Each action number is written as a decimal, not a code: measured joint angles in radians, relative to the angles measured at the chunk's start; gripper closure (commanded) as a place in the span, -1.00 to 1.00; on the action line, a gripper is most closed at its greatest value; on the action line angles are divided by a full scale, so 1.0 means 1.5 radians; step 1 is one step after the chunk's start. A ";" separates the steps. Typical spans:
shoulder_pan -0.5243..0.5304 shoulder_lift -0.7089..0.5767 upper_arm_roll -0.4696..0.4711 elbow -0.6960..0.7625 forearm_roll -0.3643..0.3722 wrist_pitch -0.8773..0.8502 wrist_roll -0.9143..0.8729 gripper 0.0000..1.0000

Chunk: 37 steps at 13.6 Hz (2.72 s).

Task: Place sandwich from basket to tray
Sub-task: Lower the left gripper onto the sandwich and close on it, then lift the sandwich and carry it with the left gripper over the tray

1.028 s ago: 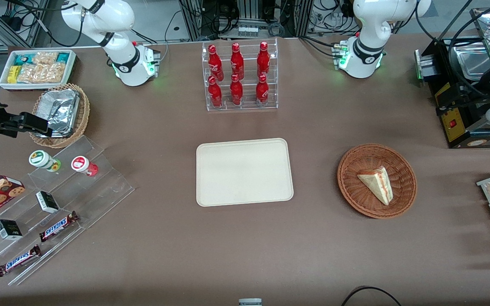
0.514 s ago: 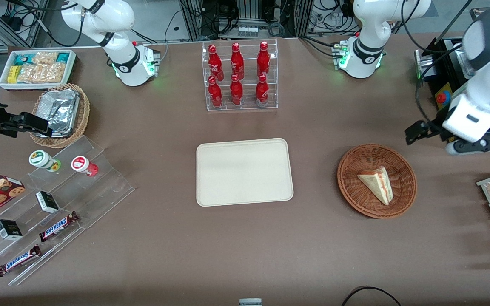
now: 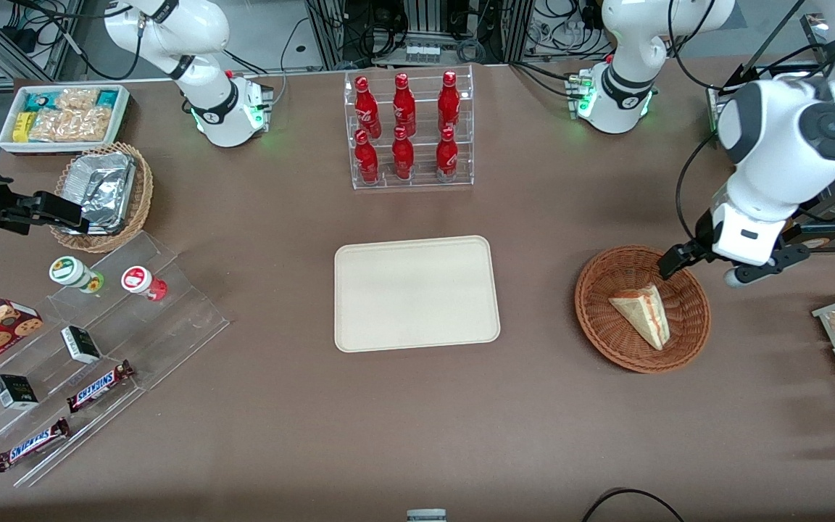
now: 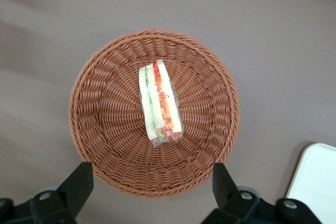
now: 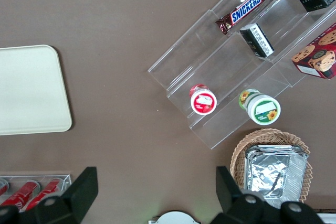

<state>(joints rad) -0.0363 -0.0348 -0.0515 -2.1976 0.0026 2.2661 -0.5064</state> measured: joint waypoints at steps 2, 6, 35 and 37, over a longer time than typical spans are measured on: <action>0.000 0.014 0.000 -0.018 0.000 0.030 -0.033 -1.00; 0.000 0.072 0.000 -0.023 0.000 0.089 -0.058 -1.00; -0.006 0.120 -0.040 0.039 0.005 0.031 -0.102 1.00; -0.007 0.076 -0.082 0.110 0.005 -0.105 -0.102 1.00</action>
<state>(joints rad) -0.0474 0.0792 -0.1752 -2.0332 0.0095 2.1083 -0.6596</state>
